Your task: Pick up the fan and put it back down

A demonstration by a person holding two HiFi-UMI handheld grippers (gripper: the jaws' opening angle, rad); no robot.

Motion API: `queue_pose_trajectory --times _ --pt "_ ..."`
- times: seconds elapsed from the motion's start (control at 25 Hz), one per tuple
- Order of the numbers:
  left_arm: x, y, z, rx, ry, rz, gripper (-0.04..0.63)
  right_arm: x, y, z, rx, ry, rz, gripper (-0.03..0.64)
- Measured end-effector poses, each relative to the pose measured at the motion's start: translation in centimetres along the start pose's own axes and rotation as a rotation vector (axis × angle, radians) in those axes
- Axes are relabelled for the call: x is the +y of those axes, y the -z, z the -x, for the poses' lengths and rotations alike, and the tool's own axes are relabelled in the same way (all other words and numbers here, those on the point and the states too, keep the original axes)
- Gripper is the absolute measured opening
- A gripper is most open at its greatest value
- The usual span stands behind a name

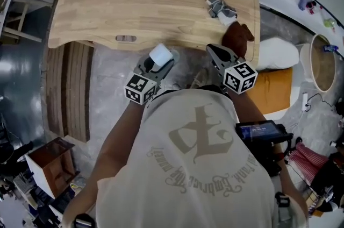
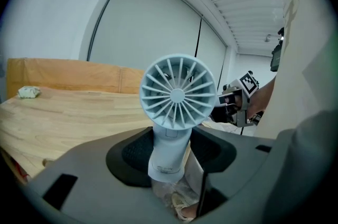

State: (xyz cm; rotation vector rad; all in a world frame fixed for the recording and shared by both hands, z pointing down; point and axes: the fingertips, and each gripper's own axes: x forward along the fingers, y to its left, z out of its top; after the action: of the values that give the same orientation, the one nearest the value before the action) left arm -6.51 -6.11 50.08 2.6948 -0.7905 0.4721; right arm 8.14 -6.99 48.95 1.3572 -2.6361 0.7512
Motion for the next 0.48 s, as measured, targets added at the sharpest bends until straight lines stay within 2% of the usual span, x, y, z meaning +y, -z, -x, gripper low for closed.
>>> queue_pose_trajectory --times 0.48 --pt "0.2 2.4 6.4 -0.032 -0.039 0.032 0.229 5.1 2.8 -0.4 0.037 -0.018 0.003 0.014"
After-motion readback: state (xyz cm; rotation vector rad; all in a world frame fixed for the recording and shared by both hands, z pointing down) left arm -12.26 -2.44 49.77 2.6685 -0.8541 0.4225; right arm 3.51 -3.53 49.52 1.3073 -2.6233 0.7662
